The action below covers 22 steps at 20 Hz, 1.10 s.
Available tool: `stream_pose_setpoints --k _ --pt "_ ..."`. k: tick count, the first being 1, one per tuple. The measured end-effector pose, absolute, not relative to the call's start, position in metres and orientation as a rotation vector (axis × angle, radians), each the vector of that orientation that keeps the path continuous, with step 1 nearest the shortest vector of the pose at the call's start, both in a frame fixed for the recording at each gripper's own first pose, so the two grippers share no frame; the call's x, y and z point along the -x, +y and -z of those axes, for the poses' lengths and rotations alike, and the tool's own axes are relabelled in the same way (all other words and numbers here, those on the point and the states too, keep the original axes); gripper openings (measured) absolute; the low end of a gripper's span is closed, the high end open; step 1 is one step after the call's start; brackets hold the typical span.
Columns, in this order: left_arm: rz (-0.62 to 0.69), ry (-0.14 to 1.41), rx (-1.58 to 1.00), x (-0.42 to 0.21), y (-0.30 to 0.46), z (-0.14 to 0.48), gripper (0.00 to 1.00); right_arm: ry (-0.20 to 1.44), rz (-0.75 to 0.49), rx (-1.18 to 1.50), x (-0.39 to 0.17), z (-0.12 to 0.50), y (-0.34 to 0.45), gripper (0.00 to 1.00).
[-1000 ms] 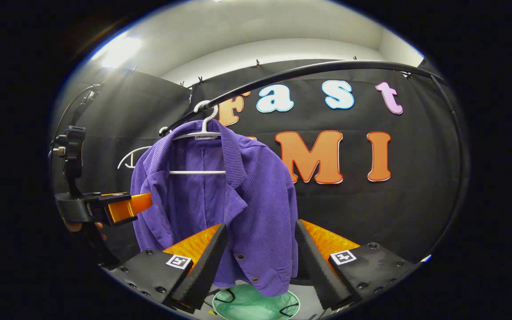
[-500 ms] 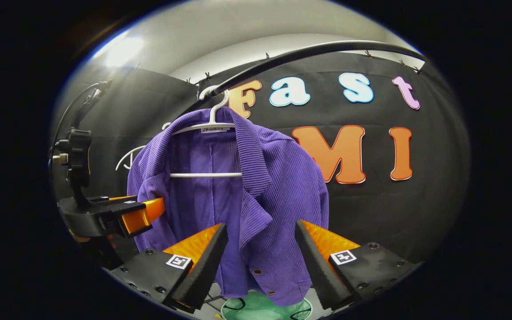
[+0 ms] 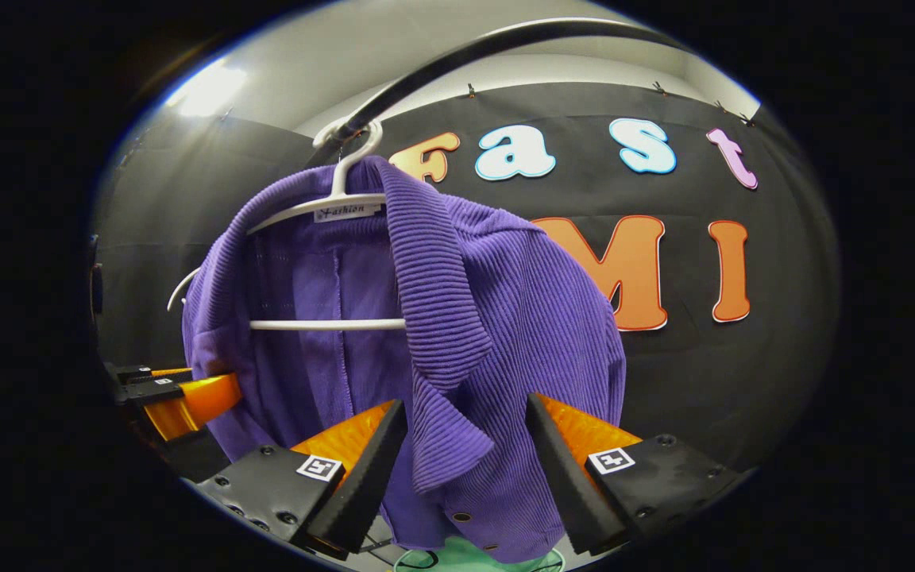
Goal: Grasp the clothes on the hanger with both hands and then place them into the laundry hamper below.
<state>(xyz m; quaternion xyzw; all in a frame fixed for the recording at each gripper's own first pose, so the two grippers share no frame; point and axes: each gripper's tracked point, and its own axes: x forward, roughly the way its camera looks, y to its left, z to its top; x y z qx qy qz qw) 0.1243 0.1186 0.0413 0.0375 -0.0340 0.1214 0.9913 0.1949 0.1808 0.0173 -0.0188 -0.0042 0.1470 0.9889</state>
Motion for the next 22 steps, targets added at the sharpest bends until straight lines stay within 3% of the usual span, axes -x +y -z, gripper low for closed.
stream_pose_setpoints --k 2,4,7,9,12,13,22 --pt "-0.215 -0.062 -0.067 -0.126 0.115 -0.041 0.42 0.011 -0.320 0.008 -0.204 -0.012 0.184 0.89" --pt "-0.209 -0.064 -0.065 -0.124 0.119 -0.044 0.28 0.017 -0.336 -0.025 -0.205 -0.012 0.182 0.68" --pt "-0.160 -0.044 -0.053 -0.120 0.112 -0.042 0.05 0.018 -0.366 -0.086 -0.203 -0.020 0.174 0.46" --pt "-0.146 -0.050 -0.047 -0.110 0.112 -0.046 0.04 0.009 -0.432 -0.139 -0.190 -0.031 0.176 0.24" --pt "-0.141 -0.060 -0.033 -0.098 0.114 -0.054 0.03 -0.043 -0.521 -0.215 -0.173 -0.059 0.171 0.20" --pt "-0.145 -0.070 -0.026 -0.091 0.116 -0.058 0.01 -0.060 -0.555 -0.240 -0.166 -0.069 0.170 0.14" --pt "-0.213 -0.199 0.067 -0.055 0.150 -0.117 0.03 -0.071 -0.684 -0.509 -0.167 -0.114 0.144 0.14"
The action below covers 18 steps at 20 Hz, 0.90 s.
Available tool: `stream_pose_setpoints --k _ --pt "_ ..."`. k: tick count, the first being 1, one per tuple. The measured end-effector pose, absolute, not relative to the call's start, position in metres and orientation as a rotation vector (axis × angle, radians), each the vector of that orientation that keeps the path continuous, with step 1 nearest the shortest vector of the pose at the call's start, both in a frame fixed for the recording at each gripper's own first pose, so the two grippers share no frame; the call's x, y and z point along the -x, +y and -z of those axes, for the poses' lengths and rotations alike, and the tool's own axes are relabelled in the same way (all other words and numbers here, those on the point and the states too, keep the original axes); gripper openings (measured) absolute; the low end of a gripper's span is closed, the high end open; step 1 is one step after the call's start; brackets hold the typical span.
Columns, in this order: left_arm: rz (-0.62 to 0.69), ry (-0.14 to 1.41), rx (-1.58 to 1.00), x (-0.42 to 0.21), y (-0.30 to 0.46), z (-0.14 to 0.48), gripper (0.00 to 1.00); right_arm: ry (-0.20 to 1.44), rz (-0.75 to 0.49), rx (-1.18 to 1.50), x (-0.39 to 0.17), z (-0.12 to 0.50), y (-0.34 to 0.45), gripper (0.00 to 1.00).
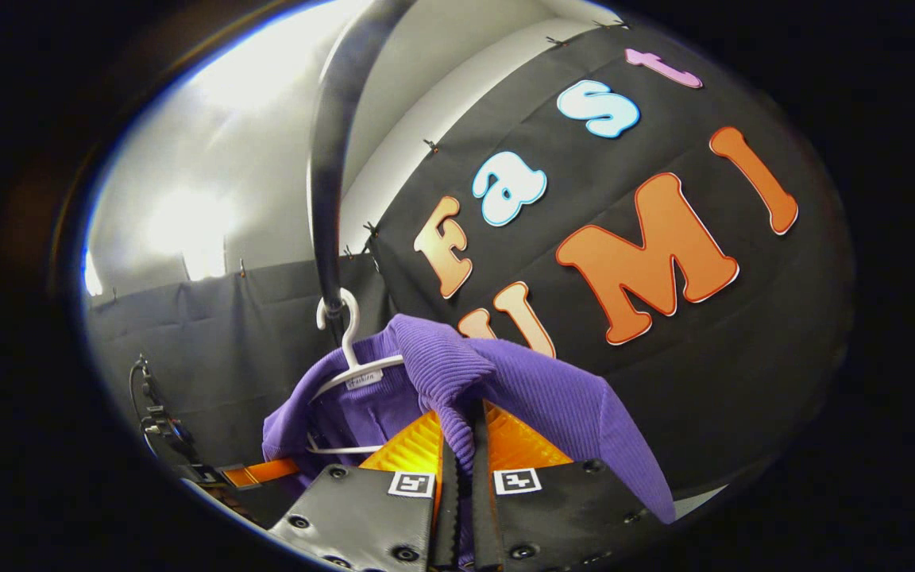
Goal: Grasp the clothes on the hanger with both hands and then place them into the laundry hamper below.
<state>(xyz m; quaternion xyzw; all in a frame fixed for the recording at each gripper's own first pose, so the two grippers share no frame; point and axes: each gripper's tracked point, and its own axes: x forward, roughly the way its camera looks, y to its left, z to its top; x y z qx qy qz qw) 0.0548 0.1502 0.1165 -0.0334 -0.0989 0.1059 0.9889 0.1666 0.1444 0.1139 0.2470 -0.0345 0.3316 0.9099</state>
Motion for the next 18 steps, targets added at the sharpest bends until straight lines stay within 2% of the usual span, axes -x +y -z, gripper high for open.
stream_pose_setpoints --k 1,2,3,8,11,13,18 --pt "-0.216 -0.209 0.069 -0.053 0.155 -0.124 0.05 -0.077 -0.684 -0.558 -0.171 -0.121 0.140 0.14" --pt "-0.218 -0.219 0.068 -0.051 0.157 -0.132 0.03 -0.082 -0.682 -0.613 -0.177 -0.126 0.133 0.14" --pt "-0.214 -0.230 0.069 -0.049 0.160 -0.141 0.02 -0.087 -0.694 -0.661 -0.182 -0.131 0.128 0.08" --pt "-0.200 -0.291 0.075 -0.049 0.179 -0.191 0.00 -0.084 -0.728 -0.764 -0.200 -0.150 0.115 0.08" --pt "-0.183 -0.293 0.072 -0.058 0.191 -0.209 0.03 -0.084 -0.729 -0.804 -0.220 -0.168 0.111 0.08" --pt "-0.175 -0.262 0.079 -0.071 0.200 -0.205 0.01 -0.074 -0.717 -0.783 -0.233 -0.174 0.113 0.08" --pt "-0.155 -0.155 0.046 -0.103 0.211 -0.171 0.03 -0.032 -0.665 -0.762 -0.263 -0.174 0.107 0.08"
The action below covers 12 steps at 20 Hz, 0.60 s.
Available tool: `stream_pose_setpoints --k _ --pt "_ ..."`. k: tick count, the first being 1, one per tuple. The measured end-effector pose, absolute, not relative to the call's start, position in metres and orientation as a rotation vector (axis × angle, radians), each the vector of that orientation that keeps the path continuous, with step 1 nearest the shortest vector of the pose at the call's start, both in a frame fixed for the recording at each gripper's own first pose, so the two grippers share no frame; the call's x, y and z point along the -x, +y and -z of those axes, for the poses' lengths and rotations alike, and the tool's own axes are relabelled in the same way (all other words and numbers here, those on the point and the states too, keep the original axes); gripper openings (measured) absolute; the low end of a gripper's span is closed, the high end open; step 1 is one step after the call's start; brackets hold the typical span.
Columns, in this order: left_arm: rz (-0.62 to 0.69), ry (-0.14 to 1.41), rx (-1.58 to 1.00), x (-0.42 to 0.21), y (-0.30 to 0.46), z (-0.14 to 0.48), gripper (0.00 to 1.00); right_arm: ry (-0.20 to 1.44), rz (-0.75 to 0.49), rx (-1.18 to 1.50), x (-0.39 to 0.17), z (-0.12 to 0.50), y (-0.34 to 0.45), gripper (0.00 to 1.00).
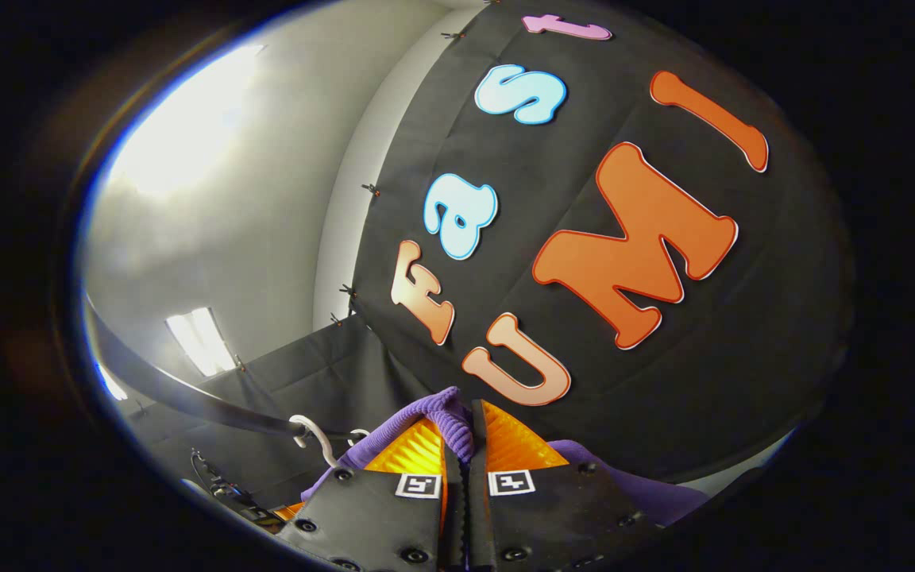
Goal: Grasp the clothes on the hanger with both hands and then place them into the laundry hamper below.
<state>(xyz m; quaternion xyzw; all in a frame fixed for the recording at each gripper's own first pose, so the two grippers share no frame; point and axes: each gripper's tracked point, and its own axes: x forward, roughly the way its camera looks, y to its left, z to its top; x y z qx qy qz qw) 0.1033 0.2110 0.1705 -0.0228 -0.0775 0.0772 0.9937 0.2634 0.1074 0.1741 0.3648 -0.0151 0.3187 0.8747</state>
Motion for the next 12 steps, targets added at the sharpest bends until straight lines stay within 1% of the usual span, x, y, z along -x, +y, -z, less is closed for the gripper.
stream_pose_setpoints --k 1,2,4,5,8,12 --pt "-0.148 -0.129 0.050 -0.109 0.211 -0.159 0.03 -0.033 -0.648 -0.759 -0.272 -0.172 0.103 0.08" --pt "-0.141 -0.103 0.067 -0.113 0.211 -0.146 0.01 -0.022 -0.635 -0.757 -0.275 -0.166 0.101 0.08" --pt "-0.127 -0.069 0.102 -0.116 0.211 -0.126 0.03 0.003 -0.599 -0.744 -0.286 -0.151 0.097 0.08" --pt "-0.124 -0.055 0.103 -0.120 0.212 -0.116 0.01 0.023 -0.580 -0.731 -0.290 -0.140 0.093 0.08" --pt "-0.122 -0.015 0.082 -0.126 0.210 -0.091 0.01 0.088 -0.521 -0.699 -0.299 -0.109 0.083 0.08" --pt "-0.129 0.054 0.077 -0.127 0.204 -0.051 0.01 0.174 -0.437 -0.649 -0.303 -0.052 0.067 0.08"
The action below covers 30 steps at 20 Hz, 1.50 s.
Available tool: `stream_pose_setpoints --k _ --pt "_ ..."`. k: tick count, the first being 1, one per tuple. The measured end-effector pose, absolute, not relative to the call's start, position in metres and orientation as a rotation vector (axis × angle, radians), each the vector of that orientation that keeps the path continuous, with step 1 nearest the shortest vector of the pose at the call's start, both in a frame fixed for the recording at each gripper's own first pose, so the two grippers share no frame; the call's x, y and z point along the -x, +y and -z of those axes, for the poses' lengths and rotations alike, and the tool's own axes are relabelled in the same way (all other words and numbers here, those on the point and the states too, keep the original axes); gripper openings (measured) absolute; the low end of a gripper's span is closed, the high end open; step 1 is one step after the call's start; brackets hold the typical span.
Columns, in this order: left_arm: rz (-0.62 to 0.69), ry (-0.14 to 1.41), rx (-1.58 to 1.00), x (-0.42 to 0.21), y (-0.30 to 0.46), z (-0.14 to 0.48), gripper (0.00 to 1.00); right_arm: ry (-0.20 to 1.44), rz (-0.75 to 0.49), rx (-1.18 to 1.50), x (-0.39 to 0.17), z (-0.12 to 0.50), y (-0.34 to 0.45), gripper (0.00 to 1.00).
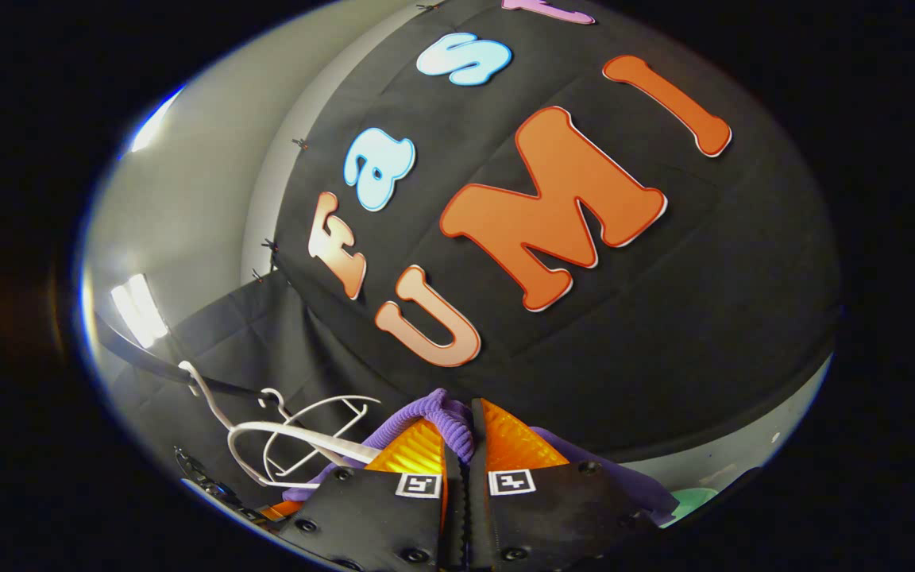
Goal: Grasp the clothes on the hanger with both hands and then place them into the laundry hamper below.
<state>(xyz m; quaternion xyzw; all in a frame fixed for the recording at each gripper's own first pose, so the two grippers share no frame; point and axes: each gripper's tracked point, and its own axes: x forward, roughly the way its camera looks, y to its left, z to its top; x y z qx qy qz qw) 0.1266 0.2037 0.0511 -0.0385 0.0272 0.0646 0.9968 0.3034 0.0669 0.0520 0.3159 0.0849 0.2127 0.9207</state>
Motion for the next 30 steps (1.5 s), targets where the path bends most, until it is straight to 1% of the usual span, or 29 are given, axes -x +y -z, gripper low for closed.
stream_pose_setpoints --k 3,6,7,8,9,10,14,19,25,30 --pt "-0.141 0.094 0.028 -0.121 0.201 -0.024 0.01 0.207 -0.407 -0.635 -0.293 -0.021 0.056 0.08" --pt "-0.137 0.126 0.041 -0.113 0.191 -0.001 0.01 0.243 -0.373 -0.634 -0.279 0.010 0.042 0.08" --pt "-0.135 0.135 0.050 -0.112 0.189 0.006 0.03 0.254 -0.365 -0.630 -0.273 0.019 0.038 0.08" --pt "-0.133 0.143 0.057 -0.112 0.185 0.011 0.01 0.265 -0.360 -0.624 -0.268 0.027 0.036 0.08" --pt "-0.129 0.154 0.061 -0.111 0.180 0.017 0.03 0.278 -0.359 -0.622 -0.261 0.033 0.035 0.08" --pt "-0.122 0.170 0.060 -0.109 0.175 0.023 0.01 0.295 -0.365 -0.614 -0.255 0.039 0.035 0.08" --pt "-0.070 0.171 0.031 -0.106 0.139 0.026 0.01 0.325 -0.376 -0.536 -0.229 0.058 0.039 0.08" --pt "-0.022 0.157 -0.003 -0.097 0.095 0.026 0.01 0.309 -0.392 -0.469 -0.196 0.055 0.042 0.08" --pt "0.074 0.166 0.006 -0.091 0.036 0.027 0.01 0.271 -0.424 -0.338 -0.152 0.046 0.056 0.08" --pt "0.143 0.182 -0.015 -0.094 -0.008 0.030 0.01 0.246 -0.410 -0.207 -0.125 0.045 0.056 0.08"
